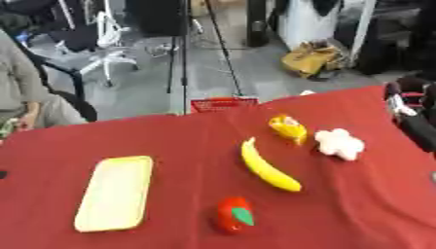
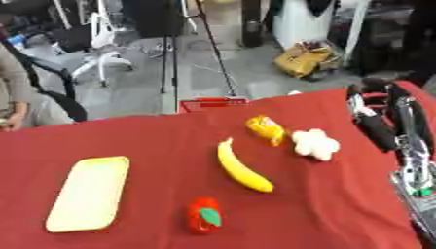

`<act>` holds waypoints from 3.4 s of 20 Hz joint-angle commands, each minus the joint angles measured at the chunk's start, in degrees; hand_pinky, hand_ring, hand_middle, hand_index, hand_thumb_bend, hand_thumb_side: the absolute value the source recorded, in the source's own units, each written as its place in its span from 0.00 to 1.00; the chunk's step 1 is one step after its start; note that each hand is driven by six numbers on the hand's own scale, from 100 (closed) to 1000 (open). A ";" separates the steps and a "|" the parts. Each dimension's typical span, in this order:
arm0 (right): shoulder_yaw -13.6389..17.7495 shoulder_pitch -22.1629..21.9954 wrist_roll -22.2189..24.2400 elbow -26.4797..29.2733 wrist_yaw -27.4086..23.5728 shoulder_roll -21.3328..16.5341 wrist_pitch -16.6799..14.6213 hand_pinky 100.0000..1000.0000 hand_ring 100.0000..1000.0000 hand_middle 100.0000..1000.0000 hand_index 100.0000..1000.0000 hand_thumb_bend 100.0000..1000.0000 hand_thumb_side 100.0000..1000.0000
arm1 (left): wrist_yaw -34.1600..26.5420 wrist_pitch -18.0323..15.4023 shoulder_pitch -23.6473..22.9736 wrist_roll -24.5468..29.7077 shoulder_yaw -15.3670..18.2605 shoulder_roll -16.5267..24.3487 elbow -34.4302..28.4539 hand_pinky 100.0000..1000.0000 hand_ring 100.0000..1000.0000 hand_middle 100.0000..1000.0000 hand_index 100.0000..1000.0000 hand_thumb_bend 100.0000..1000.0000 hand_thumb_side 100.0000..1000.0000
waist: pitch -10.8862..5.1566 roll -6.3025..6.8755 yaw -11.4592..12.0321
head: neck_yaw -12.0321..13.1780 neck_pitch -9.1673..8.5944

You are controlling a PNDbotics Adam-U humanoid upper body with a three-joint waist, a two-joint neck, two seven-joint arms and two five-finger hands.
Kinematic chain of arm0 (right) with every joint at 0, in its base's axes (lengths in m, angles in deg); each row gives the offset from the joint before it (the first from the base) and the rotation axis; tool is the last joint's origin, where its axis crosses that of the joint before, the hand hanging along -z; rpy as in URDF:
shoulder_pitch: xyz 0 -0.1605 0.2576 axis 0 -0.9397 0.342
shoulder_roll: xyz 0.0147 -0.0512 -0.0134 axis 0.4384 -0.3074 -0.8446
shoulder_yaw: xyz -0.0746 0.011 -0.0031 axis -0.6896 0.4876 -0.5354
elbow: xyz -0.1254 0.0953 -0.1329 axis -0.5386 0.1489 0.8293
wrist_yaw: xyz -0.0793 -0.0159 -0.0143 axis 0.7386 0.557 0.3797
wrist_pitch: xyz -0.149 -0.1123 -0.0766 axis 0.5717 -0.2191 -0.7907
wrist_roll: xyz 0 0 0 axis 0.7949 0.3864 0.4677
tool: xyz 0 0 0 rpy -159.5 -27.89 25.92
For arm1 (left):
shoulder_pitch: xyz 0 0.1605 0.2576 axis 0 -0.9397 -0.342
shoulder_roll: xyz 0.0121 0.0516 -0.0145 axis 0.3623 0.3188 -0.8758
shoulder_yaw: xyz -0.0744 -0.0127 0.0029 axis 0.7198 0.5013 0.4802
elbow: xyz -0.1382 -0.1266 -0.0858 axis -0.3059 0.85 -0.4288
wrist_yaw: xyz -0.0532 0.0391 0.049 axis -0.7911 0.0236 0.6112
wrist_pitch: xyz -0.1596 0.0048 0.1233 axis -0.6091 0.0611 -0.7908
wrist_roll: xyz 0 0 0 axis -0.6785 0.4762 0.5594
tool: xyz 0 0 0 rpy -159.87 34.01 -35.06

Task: Pick up objects on the table and place them in the box.

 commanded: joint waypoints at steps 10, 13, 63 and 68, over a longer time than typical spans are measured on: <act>-0.20 1.27 1.77 0.57 1.80 -1.88 0.68 0.63 0.65 0.69 0.79 0.37 0.50 | -0.02 0.07 0.67 0.50 0.10 1.35 -1.20 0.51 0.66 0.62 0.73 0.61 0.88 | 0.02 -0.54 0.05 | -0.28 -0.64; -0.39 1.65 2.52 -0.17 2.40 -2.19 1.00 0.63 0.65 0.69 0.79 0.40 0.50 | -0.03 0.08 0.70 0.53 0.10 1.38 -1.20 0.50 0.66 0.62 0.73 0.61 0.87 | 0.00 -0.57 0.13 | -0.37 -0.68; -7.77 21.02 37.32 -40.15 30.96 -3.07 -3.69 0.78 0.83 0.88 0.92 0.65 0.32 | -1.05 0.16 1.23 2.74 -1.70 1.52 -0.81 0.50 0.65 0.61 0.73 0.59 0.88 | 0.00 -0.54 2.69 | -3.20 -5.40; -8.21 20.82 38.07 -40.98 32.52 -1.80 -4.27 0.74 0.79 0.87 0.91 0.65 0.30 | -1.21 0.16 1.28 2.86 -1.86 1.42 -0.81 0.50 0.66 0.61 0.73 0.58 0.88 | 0.08 -0.46 2.84 | -3.63 -5.31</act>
